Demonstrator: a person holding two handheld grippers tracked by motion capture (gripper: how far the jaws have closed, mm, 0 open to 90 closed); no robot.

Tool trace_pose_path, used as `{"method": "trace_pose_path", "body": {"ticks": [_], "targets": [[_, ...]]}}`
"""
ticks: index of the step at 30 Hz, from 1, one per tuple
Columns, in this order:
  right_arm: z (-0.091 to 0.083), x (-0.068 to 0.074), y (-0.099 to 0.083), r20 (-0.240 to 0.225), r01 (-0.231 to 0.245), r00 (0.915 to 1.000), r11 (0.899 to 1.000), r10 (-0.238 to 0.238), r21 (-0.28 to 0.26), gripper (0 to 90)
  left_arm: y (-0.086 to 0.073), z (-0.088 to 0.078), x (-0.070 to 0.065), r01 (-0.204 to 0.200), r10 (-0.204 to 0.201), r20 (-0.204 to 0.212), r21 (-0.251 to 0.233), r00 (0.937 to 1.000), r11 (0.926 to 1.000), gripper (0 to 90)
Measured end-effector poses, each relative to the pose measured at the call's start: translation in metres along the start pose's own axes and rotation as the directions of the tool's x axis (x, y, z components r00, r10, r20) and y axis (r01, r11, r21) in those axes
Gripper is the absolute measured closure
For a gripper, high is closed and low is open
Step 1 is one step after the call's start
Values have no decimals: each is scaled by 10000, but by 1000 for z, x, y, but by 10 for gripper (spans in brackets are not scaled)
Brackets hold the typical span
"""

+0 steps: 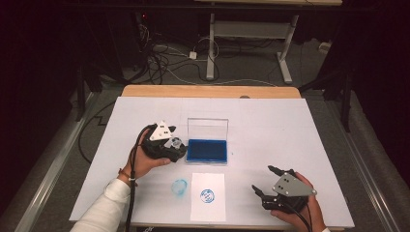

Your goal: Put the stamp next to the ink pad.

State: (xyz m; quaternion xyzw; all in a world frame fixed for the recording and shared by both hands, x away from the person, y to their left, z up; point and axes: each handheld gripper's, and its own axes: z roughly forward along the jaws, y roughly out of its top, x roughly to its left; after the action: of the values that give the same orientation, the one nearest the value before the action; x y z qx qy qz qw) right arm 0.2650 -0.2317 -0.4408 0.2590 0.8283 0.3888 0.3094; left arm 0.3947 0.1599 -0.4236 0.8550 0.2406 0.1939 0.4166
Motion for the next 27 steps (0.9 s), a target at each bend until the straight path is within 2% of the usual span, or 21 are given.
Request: {"method": "trace_pose_path", "body": {"ticks": [6,11,14,20,27], "targets": [[0,0,0,-30,8,10000,10000,-8,-24,235,3,-4,-5,-204,204,-207,23,9996,9998,154],[0,0,1,-49,-7,10000,10000,6,-56,235,5,-7,-9,-340,338,-161,-116,9993,9994,154],[0,0,1,-51,-17,10000,10000,17,-58,235,7,-9,-12,-444,439,-318,-173,9985,9989,154],[-1,0,1,-41,-36,10000,10000,36,-90,235,9,-14,-18,-483,472,-343,-308,9983,9984,154],[-2,0,1,-34,-37,10000,9999,37,-122,235,13,-20,-26,-770,751,-405,-455,9963,9960,154]]}}
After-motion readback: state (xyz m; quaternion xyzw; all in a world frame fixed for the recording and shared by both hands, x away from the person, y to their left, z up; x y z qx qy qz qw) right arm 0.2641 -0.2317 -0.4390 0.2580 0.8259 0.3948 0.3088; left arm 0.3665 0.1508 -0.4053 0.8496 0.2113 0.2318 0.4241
